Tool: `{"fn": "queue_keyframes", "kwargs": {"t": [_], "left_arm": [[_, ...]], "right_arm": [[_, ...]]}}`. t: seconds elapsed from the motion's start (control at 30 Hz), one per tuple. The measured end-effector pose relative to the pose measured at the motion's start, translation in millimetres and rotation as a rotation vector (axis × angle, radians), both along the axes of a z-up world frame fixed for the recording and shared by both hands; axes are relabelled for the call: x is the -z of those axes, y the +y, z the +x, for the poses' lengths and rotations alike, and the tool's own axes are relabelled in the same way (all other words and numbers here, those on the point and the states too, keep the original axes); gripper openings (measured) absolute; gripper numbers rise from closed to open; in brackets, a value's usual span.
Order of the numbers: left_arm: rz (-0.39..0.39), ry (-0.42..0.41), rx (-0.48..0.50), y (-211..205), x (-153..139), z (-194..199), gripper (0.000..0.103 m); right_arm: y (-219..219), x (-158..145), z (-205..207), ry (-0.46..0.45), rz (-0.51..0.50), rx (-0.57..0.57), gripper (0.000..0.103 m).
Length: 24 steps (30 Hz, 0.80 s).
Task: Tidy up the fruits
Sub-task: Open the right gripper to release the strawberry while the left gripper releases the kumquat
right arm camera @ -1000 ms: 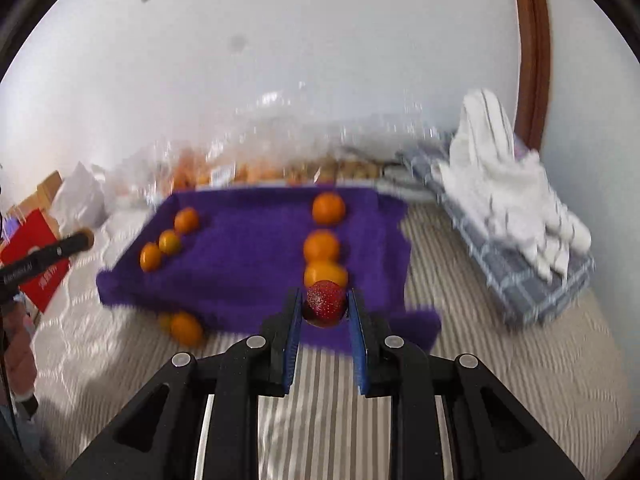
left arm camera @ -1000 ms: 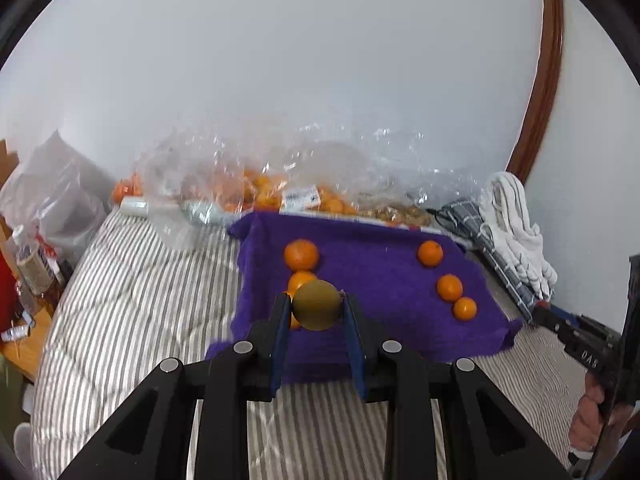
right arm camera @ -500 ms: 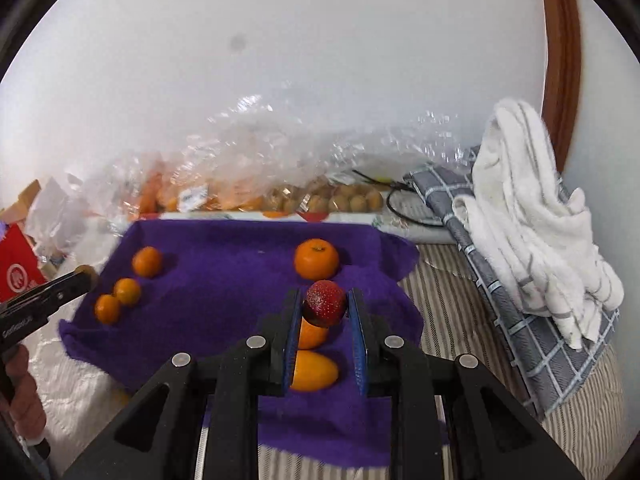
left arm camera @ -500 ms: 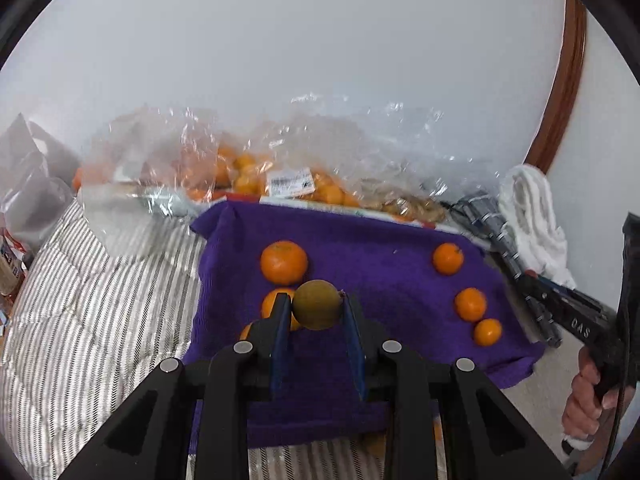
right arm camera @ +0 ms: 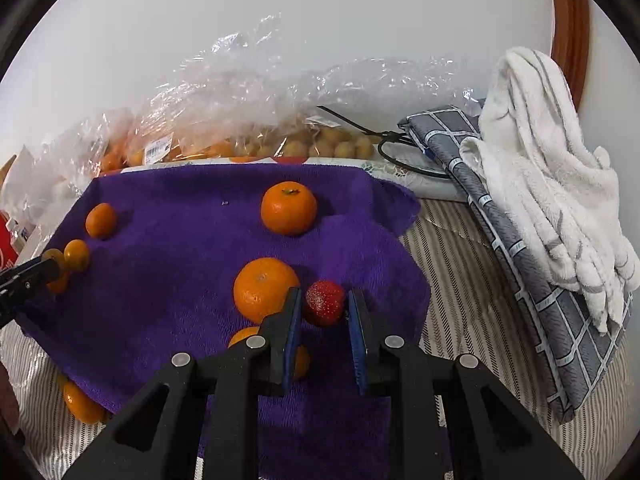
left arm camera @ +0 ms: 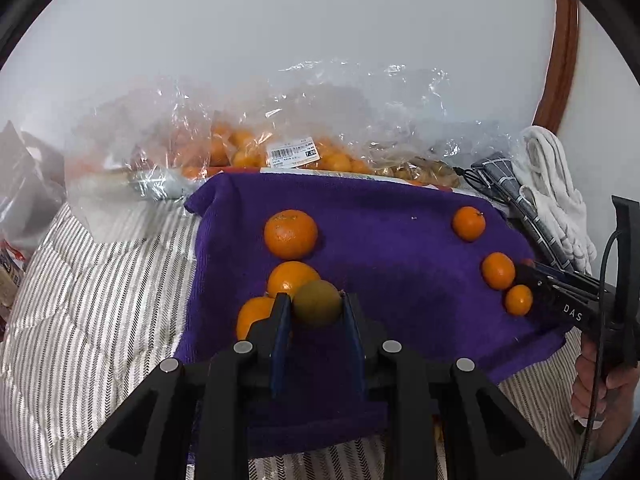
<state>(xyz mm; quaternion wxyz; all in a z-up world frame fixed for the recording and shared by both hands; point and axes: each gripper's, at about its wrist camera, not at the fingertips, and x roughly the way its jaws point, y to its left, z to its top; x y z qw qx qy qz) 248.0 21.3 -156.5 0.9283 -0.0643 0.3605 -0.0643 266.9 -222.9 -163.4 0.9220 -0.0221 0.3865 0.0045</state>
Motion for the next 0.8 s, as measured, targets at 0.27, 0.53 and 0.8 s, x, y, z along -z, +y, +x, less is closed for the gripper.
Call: {"fn": "queue_keyframes", "kwargs": {"t": [0.27,0.53,0.8], "left_arm": [[-0.013,0.046,0.012,-3.6,10.7,3.7,0.025],[0.037,0.074,0.007,-10.8,16.4,5.3,0.026],[-0.031,0.021,0.017,-2.7,6.6,0.9,0.041]], "right_arm": [[1.9,-4.9,-7.8,-0.017,0.035,-0.027,0.044],[21.2,-15.8,-23.9,-0.094,-0.054,-0.059,0.047],[29.6,-25.5,-31.9,-0.137,-0.07,-0.056,0.049]]}}
